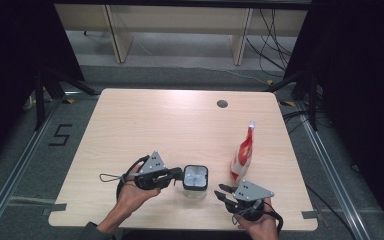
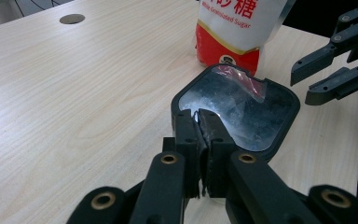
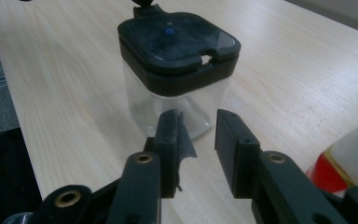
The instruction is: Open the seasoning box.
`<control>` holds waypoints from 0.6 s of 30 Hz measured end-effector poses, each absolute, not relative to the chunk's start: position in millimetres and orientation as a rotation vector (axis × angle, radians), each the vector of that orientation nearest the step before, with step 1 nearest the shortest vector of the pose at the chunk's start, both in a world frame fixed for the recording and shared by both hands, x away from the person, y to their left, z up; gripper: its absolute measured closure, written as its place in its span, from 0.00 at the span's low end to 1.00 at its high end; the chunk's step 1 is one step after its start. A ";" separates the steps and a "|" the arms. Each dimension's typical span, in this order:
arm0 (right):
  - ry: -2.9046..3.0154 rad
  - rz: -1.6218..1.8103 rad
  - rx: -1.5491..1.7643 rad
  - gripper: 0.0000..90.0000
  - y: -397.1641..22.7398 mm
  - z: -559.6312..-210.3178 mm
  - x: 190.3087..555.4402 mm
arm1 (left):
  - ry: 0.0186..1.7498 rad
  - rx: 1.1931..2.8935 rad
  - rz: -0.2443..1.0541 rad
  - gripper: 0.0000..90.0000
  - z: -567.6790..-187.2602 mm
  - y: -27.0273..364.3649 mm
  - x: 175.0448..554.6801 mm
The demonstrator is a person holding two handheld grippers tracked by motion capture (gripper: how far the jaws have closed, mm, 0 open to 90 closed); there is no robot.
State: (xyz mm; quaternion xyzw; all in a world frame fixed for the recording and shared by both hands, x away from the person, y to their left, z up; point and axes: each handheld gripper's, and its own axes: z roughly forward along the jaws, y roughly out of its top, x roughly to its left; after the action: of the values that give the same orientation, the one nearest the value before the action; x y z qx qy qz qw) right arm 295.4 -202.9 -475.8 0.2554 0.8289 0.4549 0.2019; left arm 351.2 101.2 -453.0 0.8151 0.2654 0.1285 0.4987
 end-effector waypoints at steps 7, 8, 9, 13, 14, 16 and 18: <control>2.311 1.280 0.663 0.87 -192.9 -472.3 297.4 | 0.644 1.969 0.307 0.96 -453.4 101.7 351.2; 2.311 1.280 0.663 0.87 -192.9 -472.3 297.4 | 0.644 1.969 0.307 0.96 -453.4 101.7 351.2; 2.308 1.277 0.672 0.88 -192.0 -472.1 297.3 | 0.648 1.968 0.308 0.96 -453.4 101.7 351.0; 2.320 1.279 0.652 0.91 -188.6 -471.7 298.5 | 0.647 1.969 0.311 0.96 -453.7 102.2 350.9; 2.320 1.279 0.652 0.91 -188.6 -471.7 298.5 | 0.647 1.969 0.311 0.96 -453.7 102.2 350.9; 2.312 1.283 0.666 0.91 -187.4 -469.4 298.0 | 0.649 1.966 0.307 0.96 -454.0 102.4 351.0; 2.320 1.272 0.650 0.92 -186.2 -468.9 298.7 | 0.650 1.965 0.307 0.96 -454.1 102.5 351.0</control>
State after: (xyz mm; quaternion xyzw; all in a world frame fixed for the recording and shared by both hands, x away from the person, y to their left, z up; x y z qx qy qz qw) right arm 298.7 -186.2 -468.9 0.2333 0.8330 0.4567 0.2073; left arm 351.0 102.5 -454.1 0.8128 0.2687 0.1271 0.5010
